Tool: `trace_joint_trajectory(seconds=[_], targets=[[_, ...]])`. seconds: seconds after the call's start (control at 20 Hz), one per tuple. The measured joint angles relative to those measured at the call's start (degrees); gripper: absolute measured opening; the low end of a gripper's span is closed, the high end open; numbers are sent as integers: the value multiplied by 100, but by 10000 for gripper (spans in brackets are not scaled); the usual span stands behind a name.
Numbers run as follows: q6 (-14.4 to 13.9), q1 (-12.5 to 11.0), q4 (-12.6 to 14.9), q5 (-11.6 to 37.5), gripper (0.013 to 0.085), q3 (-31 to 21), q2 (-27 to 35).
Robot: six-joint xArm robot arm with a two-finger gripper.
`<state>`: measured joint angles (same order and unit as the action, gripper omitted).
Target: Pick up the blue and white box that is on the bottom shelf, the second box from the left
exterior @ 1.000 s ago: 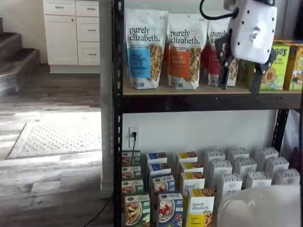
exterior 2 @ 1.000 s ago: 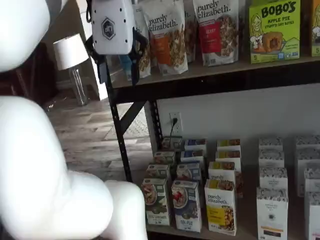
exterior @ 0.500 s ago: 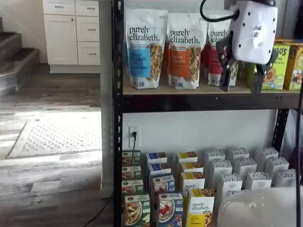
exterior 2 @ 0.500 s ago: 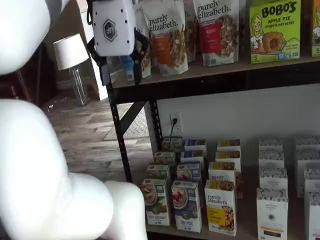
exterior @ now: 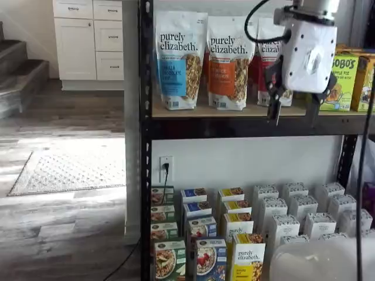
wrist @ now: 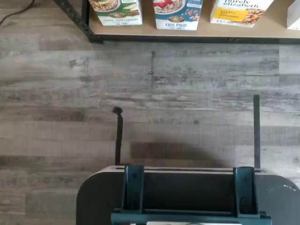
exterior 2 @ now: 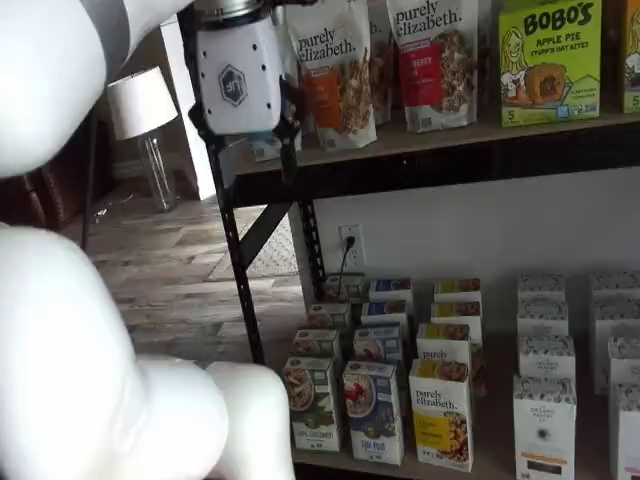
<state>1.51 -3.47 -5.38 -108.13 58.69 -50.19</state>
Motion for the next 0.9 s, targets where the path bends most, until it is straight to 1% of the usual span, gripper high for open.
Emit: trace_joint_trajectory(seconds=[0.15,0.4,0.6,0.8,0.9], targets=[[-97,117,16,241,850,-282,-59],[-330,401,61,802,850,-848,-157],[-547,654,114,1239,850,-1337,-109],[-548,664,12,1565,850,-1705,-44],[-592,727,57,1799,850,-1920,-14]])
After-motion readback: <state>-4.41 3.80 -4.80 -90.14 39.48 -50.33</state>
